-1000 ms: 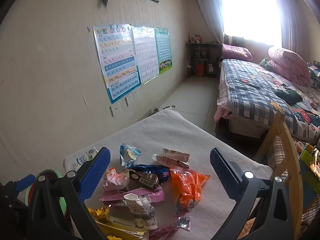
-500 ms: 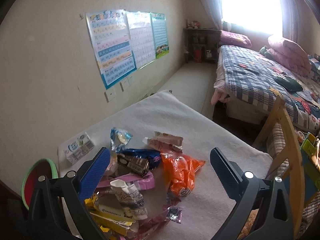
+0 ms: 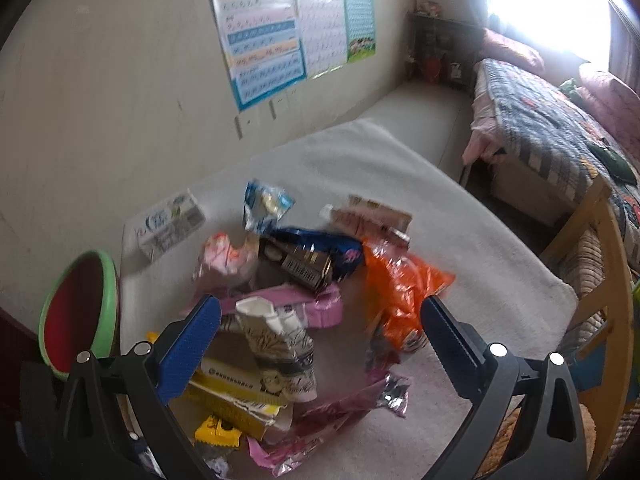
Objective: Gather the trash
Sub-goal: 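Grasp the crumpled foil ball with the left gripper while the right grasps the paper cup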
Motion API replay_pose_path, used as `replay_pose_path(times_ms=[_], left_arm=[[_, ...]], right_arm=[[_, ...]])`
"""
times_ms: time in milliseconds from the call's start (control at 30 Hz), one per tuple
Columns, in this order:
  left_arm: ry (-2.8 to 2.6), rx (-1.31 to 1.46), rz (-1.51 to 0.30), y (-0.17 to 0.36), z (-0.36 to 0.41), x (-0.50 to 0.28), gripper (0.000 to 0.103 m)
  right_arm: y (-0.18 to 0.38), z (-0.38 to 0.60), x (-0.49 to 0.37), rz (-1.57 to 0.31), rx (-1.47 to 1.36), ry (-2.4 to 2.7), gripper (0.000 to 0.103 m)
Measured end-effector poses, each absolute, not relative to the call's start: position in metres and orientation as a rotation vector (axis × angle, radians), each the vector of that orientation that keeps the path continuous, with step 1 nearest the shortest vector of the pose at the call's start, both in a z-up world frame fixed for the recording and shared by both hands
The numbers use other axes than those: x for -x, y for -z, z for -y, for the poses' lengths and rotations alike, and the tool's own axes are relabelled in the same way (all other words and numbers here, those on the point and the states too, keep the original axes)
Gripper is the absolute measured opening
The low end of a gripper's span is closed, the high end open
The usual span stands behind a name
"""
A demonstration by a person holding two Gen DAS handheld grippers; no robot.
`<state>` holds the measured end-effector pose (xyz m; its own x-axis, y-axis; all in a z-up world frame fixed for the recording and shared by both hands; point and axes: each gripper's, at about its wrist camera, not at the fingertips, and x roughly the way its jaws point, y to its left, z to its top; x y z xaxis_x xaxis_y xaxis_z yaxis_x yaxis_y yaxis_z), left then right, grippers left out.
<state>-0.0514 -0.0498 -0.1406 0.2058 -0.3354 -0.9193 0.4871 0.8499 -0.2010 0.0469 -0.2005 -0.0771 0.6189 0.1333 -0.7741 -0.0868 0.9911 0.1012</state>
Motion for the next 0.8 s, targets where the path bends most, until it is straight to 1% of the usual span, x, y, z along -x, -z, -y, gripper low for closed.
replay_pose_path(times_ms=[200, 400, 467, 700, 800], left_arm=[[0.55, -0.151, -1.122, 0.111, 0.036, 0.055, 0.039], [0.485, -0.062, -1.057, 0.083, 0.009, 0.043, 0.039], [0.465, -0.043, -1.039, 0.082, 0.016, 0.041, 0.039], [0.364, 0.071, -0.972, 0.064, -0.01, 0.034, 0.039], [0.33, 0.095, -0.96, 0.062, -0.018, 0.032, 0.039]], right_arm=[[0.093, 0.198, -0.051, -0.953, -0.038, -0.125, 0.096], [0.105, 0.196, -0.053, -0.988, -0.033, -0.133, 0.096], [0.109, 0.196, -0.054, -0.998, -0.034, -0.134, 0.096], [0.136, 0.187, -0.062, -1.09, -0.062, -0.194, 0.096], [0.143, 0.185, -0.066, -1.099, -0.077, -0.222, 0.095]])
